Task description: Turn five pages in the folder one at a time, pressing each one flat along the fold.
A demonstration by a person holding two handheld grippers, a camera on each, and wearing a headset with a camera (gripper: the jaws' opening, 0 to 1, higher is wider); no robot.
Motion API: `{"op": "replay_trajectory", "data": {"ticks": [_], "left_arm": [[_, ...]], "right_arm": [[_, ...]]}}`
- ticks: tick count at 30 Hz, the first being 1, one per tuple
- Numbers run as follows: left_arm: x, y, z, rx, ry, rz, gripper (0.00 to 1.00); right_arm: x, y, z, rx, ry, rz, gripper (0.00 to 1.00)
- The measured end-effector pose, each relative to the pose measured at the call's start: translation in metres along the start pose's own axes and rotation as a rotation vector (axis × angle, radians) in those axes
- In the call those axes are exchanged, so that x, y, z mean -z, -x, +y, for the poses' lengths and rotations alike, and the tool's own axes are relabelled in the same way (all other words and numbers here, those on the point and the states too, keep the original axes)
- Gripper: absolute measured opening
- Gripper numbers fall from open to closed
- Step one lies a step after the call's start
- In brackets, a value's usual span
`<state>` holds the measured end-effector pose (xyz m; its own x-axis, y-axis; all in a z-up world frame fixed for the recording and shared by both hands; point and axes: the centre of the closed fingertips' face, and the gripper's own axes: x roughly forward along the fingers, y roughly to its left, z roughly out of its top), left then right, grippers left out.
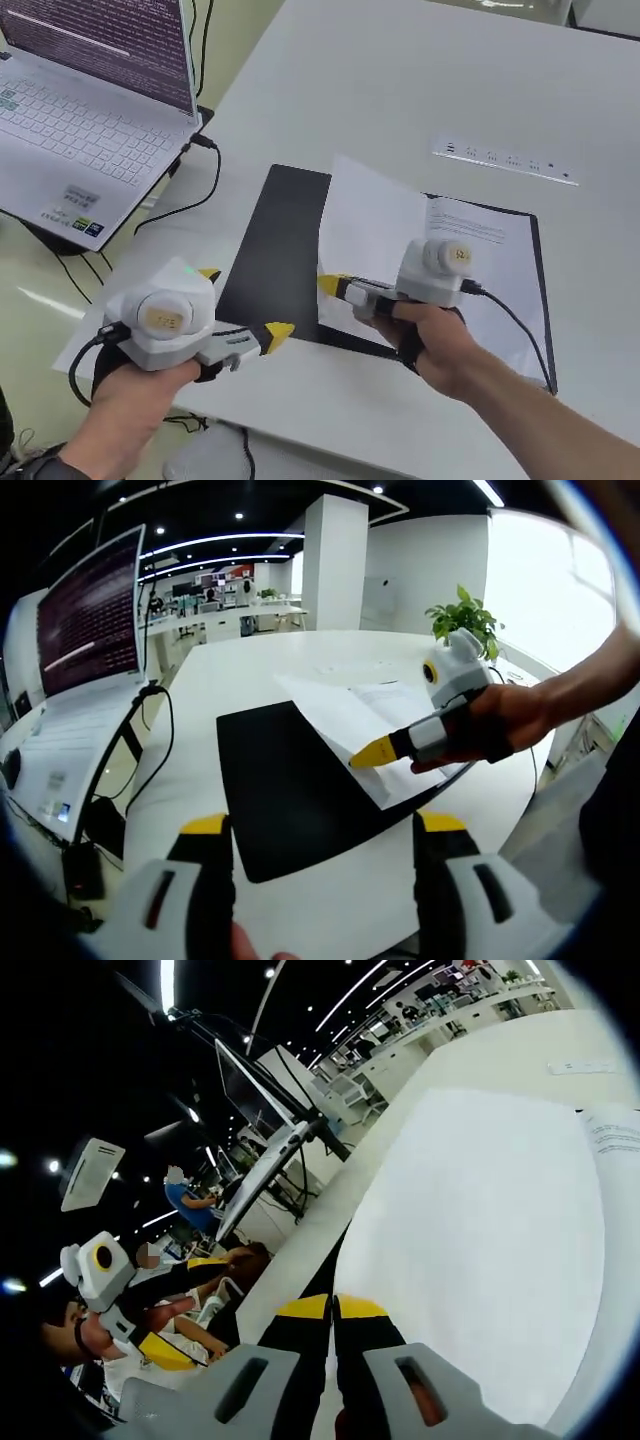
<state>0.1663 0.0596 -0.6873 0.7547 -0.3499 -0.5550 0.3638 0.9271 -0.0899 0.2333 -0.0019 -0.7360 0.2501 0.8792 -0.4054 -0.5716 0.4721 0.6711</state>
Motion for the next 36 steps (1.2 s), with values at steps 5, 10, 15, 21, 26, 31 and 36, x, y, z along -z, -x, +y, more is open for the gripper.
{"op": "replay_trajectory", "data": {"ticks": [5, 10, 15, 21, 26, 31, 36], "left_arm": [[-0.003, -0.002, -0.002, -0.003, 0.016, -0.011, 0.73], [-0.008, -0.004, -0.006, -0.002, 0.025, -0.027, 0.72], [-0.006, -0.005, -0.01, 0.005, 0.023, -0.023, 0.72], [-0.004, -0.001, -0.011, 0.005, 0.027, -0.023, 0.72], [0.001, 0.001, -0.011, 0.007, 0.016, -0.007, 0.71], [0.003, 0.001, -0.009, 0.004, 0.013, -0.001, 0.7], [0.006, -0.002, -0.012, 0.018, -0.001, 0.017, 0.7]], "right_arm": [[0.006, -0.009, -0.007, 0.009, 0.001, 0.039, 0.0], [0.011, -0.017, -0.012, 0.03, 0.008, 0.07, 0.0], [0.017, -0.022, -0.02, 0.051, -0.03, 0.074, 0.0], [0.03, -0.025, -0.034, 0.089, -0.087, 0.086, 0.0], [0.031, -0.026, -0.029, 0.084, -0.096, 0.071, 0.09], [0.029, -0.026, -0.025, 0.068, -0.104, 0.054, 0.14], [0.028, -0.026, -0.022, 0.046, -0.13, 0.03, 0.22]]}}
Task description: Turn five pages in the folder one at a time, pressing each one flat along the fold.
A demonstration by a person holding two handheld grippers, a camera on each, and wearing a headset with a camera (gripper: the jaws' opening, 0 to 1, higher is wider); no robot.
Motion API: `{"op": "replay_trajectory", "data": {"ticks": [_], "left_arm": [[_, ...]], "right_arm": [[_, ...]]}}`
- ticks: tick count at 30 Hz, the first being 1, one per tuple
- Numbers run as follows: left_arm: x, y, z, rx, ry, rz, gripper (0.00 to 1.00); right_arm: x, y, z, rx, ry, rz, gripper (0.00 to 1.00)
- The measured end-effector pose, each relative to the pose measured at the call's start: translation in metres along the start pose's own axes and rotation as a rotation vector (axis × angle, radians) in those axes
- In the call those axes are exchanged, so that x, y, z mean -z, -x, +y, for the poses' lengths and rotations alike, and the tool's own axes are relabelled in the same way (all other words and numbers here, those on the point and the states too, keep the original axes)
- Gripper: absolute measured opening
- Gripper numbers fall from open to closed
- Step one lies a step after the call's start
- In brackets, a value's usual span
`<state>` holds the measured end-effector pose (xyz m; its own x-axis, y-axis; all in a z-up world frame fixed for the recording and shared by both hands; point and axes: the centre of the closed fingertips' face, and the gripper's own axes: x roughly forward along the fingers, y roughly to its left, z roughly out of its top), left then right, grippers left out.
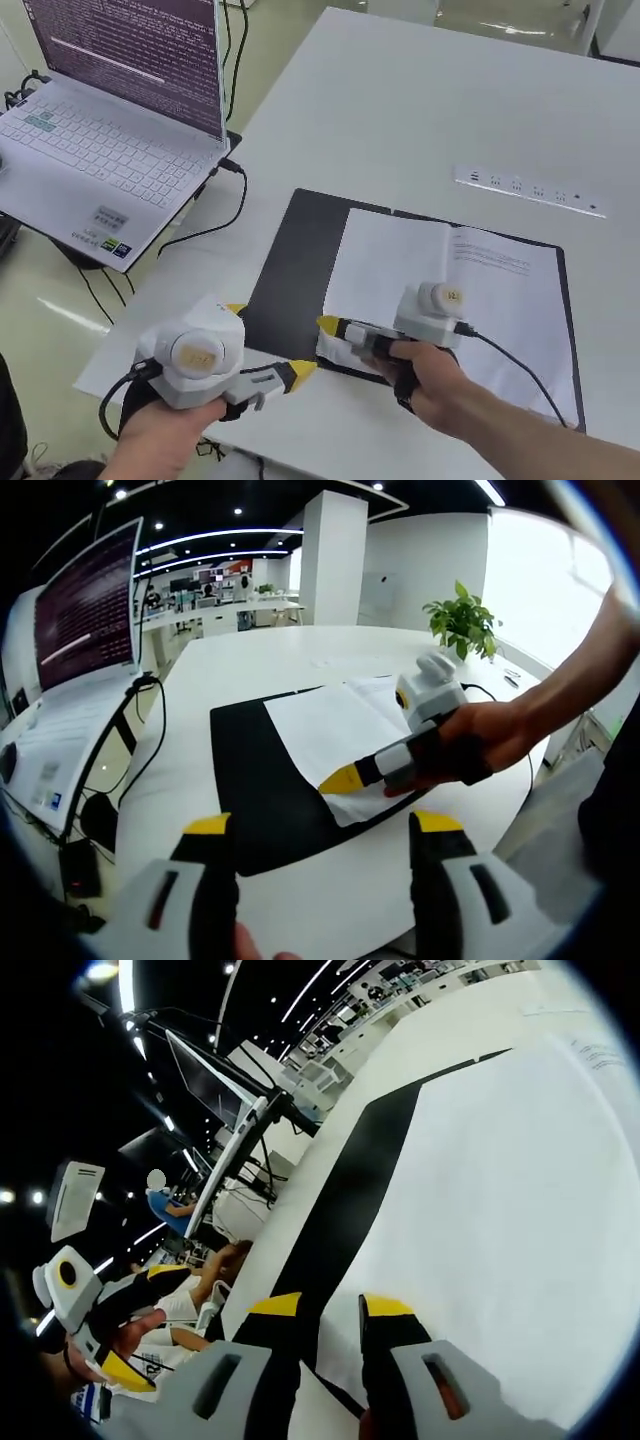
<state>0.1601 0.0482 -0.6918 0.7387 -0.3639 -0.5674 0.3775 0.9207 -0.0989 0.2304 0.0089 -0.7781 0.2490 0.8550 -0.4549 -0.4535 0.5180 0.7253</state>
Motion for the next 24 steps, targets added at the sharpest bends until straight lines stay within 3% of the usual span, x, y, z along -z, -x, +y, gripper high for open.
{"op": "replay_trajectory", "data": {"ticks": [8, 17, 24], "left_arm": [[-0.007, -0.007, -0.001, -0.006, 0.01, -0.017, 0.67], [-0.01, -0.013, -0.001, -0.001, 0.012, -0.023, 0.62], [-0.016, -0.024, -0.004, 0.016, -0.018, -0.023, 0.55]], "right_arm": [[-0.003, 0.007, 0.009, -0.041, -0.009, -0.03, 0.34], [-0.02, 0.031, 0.012, -0.047, 0.017, -0.08, 0.33], [-0.033, 0.061, 0.001, -0.014, 0.06, -0.139, 0.26]]}}
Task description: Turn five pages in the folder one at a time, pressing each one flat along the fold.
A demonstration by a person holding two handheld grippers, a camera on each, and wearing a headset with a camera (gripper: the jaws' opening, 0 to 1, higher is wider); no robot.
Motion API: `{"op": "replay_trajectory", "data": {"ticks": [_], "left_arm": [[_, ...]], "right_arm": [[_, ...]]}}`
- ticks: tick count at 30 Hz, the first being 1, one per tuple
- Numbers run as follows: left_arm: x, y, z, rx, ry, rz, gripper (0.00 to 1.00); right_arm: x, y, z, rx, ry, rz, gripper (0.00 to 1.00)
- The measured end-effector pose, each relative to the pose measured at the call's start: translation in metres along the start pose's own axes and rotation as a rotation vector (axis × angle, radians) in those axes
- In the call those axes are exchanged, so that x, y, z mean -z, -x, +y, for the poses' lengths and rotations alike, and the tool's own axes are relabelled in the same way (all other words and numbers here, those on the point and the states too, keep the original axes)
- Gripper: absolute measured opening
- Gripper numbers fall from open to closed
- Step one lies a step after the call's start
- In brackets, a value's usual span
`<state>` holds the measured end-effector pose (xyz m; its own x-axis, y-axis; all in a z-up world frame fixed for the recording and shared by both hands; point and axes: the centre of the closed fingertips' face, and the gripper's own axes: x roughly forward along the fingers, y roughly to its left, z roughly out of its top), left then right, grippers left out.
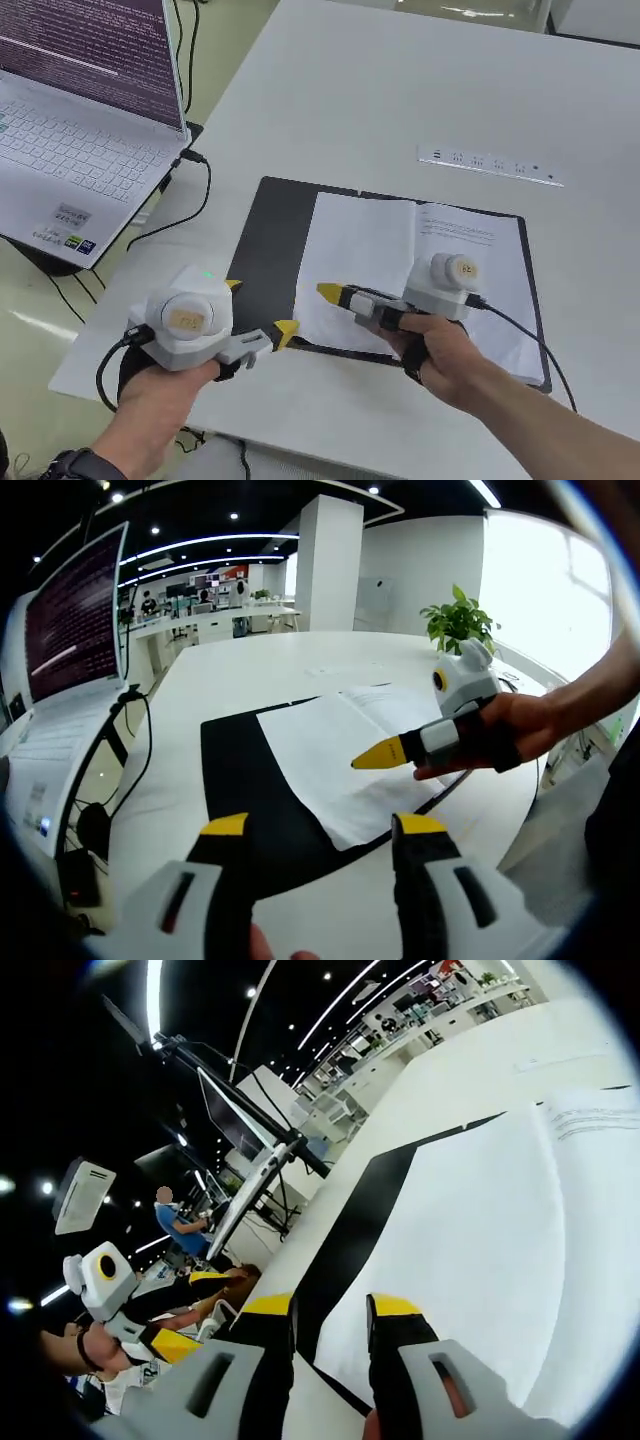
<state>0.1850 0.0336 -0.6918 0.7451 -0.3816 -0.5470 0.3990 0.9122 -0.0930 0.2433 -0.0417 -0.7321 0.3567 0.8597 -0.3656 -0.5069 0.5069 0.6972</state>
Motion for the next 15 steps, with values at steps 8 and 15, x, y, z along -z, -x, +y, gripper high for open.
{"op": "replay_trajectory", "data": {"ticks": [8, 15], "left_arm": [[-0.006, -0.015, 0.0, 0.02, -0.033, -0.002, 0.42], [-0.001, -0.034, -0.008, 0.055, -0.071, 0.031, 0.31]], "right_arm": [[-0.006, 0.035, -0.022, 0.051, -0.033, -0.058, 0.27], [-0.004, 0.058, -0.034, 0.082, -0.045, -0.082, 0.27]]}}
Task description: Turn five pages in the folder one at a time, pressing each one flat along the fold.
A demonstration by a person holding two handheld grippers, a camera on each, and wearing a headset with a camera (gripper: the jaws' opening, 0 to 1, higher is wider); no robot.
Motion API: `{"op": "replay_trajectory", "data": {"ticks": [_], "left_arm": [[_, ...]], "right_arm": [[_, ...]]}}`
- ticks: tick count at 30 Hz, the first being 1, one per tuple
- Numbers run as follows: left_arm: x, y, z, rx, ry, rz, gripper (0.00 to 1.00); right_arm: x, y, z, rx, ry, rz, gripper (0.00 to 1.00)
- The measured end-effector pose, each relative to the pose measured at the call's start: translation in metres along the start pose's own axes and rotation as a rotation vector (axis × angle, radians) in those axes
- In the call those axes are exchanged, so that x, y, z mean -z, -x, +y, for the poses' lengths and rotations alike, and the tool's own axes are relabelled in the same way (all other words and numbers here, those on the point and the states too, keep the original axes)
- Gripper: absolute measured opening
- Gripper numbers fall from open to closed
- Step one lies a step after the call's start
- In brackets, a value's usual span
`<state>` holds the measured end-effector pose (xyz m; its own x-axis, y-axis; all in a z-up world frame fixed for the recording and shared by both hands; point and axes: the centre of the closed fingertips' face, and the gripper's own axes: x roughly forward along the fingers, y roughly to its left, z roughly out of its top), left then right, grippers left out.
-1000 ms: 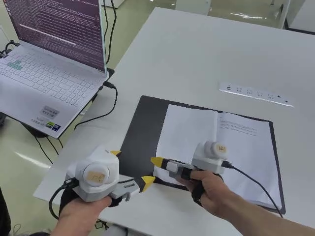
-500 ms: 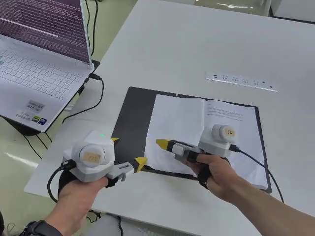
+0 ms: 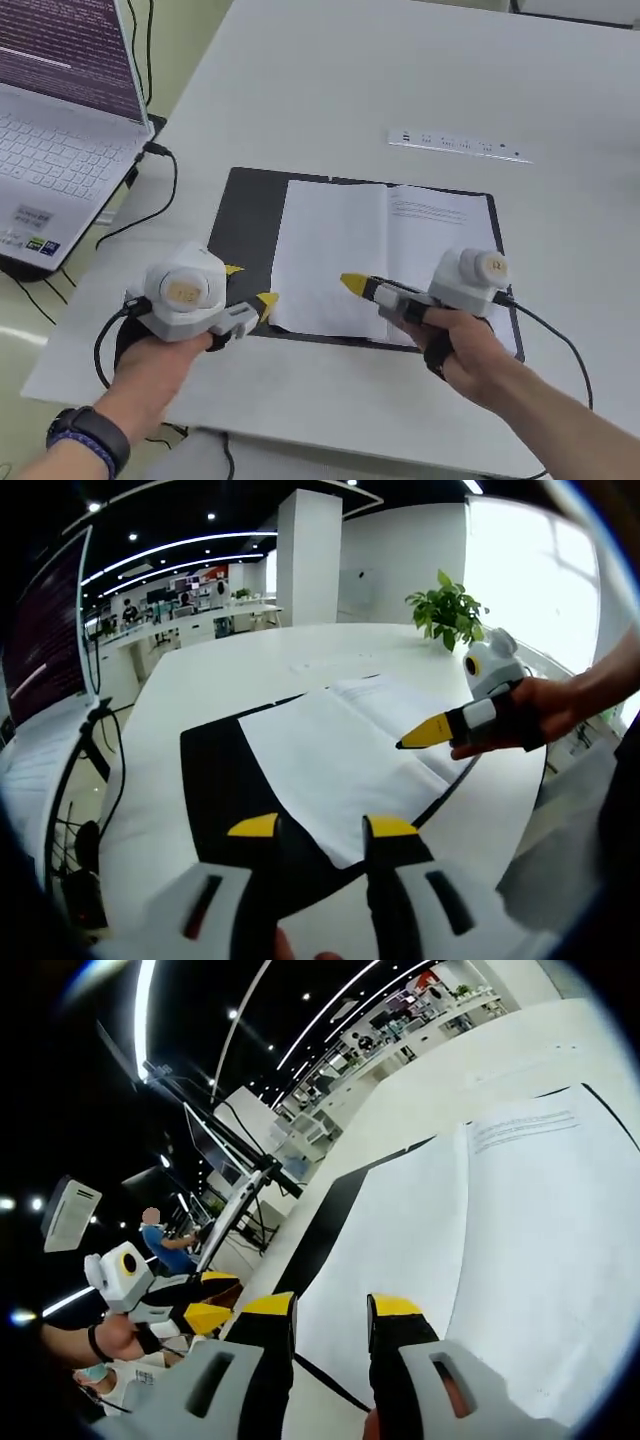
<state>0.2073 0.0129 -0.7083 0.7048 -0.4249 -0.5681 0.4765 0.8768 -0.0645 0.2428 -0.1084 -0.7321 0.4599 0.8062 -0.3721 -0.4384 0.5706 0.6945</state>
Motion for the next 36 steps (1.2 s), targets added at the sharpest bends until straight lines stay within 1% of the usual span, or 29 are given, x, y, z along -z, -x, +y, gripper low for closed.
{"op": "replay_trajectory", "data": {"ticks": [2, 7, 12, 14, 18, 26, 31, 34, 36], "left_arm": [[0.003, -0.007, -0.004, 0.018, -0.01, 0.014, 0.28], [0.013, -0.023, -0.008, 0.045, -0.004, 0.046, 0.21], [0.026, -0.035, -0.007, 0.047, 0.005, 0.086, 0.12], [0.031, -0.039, -0.008, 0.052, 0.01, 0.103, 0.11], [0.036, -0.044, -0.008, 0.06, 0.022, 0.114, 0.08], [0.051, -0.05, -0.003, 0.051, 0.056, 0.142, 0.03], [0.059, -0.053, -0.004, 0.055, 0.041, 0.165, 0.02], [0.061, -0.053, -0.003, 0.053, 0.043, 0.169, 0.0], [0.065, -0.054, -0.001, 0.045, 0.039, 0.182, 0.0]], "right_arm": [[-0.001, 0.005, -0.004, 0.01, -0.003, -0.008, 0.26], [0.0, 0.016, -0.013, 0.032, -0.018, -0.02, 0.25], [0.004, 0.026, -0.021, 0.049, -0.029, -0.023, 0.25], [0.005, 0.028, -0.025, 0.054, -0.04, -0.03, 0.24], [0.005, 0.032, -0.028, 0.06, -0.048, -0.034, 0.23], [0.006, 0.031, -0.031, 0.059, -0.052, -0.022, 0.22], [0.001, 0.026, -0.031, 0.057, -0.047, -0.026, 0.21], [-0.001, 0.024, -0.03, 0.052, -0.039, -0.021, 0.2], [-0.001, 0.022, -0.03, 0.048, -0.034, -0.016, 0.19]]}}
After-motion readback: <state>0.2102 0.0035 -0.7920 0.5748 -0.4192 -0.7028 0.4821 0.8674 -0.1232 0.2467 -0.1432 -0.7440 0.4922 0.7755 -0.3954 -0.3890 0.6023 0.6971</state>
